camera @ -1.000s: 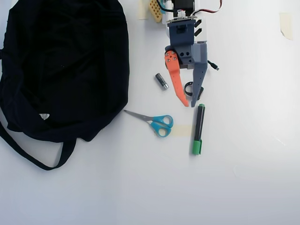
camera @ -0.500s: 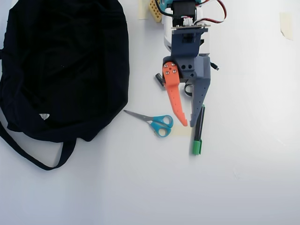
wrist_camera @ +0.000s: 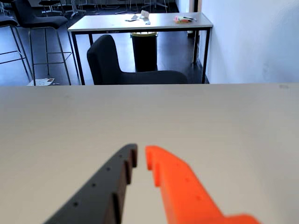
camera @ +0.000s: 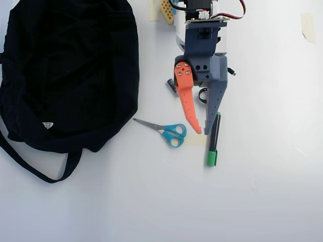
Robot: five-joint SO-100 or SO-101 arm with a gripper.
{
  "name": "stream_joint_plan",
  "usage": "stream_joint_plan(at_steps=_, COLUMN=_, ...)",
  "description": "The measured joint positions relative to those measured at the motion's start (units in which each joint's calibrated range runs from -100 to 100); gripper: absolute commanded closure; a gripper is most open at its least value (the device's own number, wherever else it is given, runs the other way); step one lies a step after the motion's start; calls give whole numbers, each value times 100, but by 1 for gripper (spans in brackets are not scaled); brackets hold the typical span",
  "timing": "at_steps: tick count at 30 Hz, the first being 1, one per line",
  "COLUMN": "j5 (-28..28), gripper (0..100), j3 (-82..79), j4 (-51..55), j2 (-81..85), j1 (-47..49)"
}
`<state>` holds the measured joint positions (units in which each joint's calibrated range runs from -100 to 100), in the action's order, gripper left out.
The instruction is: Put the cable into the black bag
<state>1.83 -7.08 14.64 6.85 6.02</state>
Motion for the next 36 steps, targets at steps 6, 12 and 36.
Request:
stream_joint_plan(at_steps=6, j5=-454, gripper=98, j3=-126, j4=988, j2=216, j1=44)
stream_joint_plan(at_steps=12, j5=-562, gripper=98, j3=-126, j4=2473, j2=681, j1=213)
stream_joint_plan(at_steps=36, j5=-39, gripper=98, j3=283, j4=6827, j2=1270, j1=1102)
